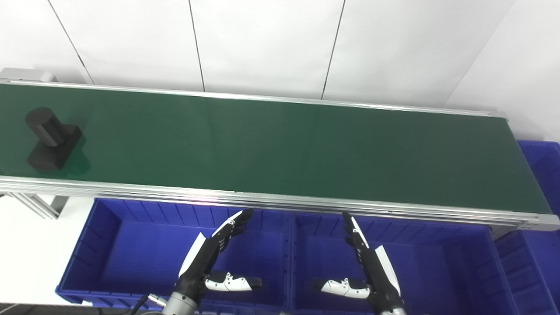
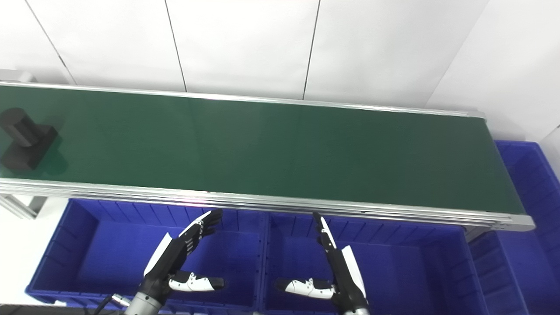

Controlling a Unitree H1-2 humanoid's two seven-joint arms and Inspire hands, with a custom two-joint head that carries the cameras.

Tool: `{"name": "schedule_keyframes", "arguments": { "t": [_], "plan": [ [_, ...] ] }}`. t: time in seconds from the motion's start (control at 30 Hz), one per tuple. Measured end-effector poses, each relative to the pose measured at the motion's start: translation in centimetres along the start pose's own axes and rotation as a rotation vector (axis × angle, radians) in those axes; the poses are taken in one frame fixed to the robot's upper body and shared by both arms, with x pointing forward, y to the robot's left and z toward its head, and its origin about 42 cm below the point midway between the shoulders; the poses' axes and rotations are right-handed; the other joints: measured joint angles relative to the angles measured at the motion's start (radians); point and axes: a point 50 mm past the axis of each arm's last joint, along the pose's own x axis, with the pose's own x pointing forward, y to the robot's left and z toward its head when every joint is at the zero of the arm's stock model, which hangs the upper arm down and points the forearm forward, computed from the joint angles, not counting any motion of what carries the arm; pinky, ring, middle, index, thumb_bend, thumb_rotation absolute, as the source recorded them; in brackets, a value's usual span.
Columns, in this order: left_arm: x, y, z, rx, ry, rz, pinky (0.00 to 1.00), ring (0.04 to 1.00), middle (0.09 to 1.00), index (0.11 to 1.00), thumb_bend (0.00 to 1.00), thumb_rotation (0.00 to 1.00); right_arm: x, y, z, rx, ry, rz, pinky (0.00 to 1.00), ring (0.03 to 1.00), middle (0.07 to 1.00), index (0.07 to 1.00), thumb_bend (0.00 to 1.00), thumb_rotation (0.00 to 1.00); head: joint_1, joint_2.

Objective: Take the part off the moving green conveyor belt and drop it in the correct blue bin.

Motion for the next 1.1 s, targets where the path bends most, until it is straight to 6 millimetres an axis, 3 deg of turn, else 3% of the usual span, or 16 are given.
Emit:
{"name": "schedule_keyframes", "arguments": {
  "t": [0.47,0.7,0.87,1.0,1.03,1.1],
  "plan": [
    [-0.08,0.02,-0.06,-0.003,0.001,0.007,0.88,0.914,0.914,0.886,0.93,0.43,-0.08,0.10,-0.39,0.017,0.009,0.000,0.95,0.985,0.994,0.988,0.92,0.33,-0.003,-0.005],
    [-0.11,0.06,-0.10,-0.016,0.003,0.011,0.88,0.912,0.911,0.891,0.89,0.55,-0.08,0.09,-0.38,0.017,0.008,0.001,0.93,0.975,0.992,0.989,0.92,0.34,-0.002,-0.003],
    [-0.13,0.15,-0.31,-0.032,0.011,0.019,0.87,0.900,0.903,0.887,0.86,0.68,-0.08,0.16,-0.36,0.009,0.006,0.004,0.95,0.975,0.989,0.988,0.93,0.44,-0.005,-0.003],
    [-0.09,0.18,-0.64,-0.031,0.022,0.022,0.86,0.891,0.894,0.880,0.84,0.82,-0.11,0.26,-0.26,-0.003,-0.022,-0.008,0.93,0.968,0.979,0.979,0.94,0.81,-0.005,-0.003],
    [-0.09,0.18,-0.65,-0.030,0.022,0.023,0.87,0.893,0.895,0.881,0.83,0.86,-0.13,0.30,-0.23,-0.003,-0.025,-0.014,0.93,0.970,0.982,0.980,0.89,0.91,-0.005,-0.002],
    [-0.05,0.15,-0.63,-0.031,0.021,0.025,0.86,0.890,0.894,0.880,0.82,0.88,-0.25,0.39,-0.27,-0.002,-0.022,-0.017,0.93,0.976,0.987,0.980,0.86,0.98,-0.005,-0.002]
  ]
}}
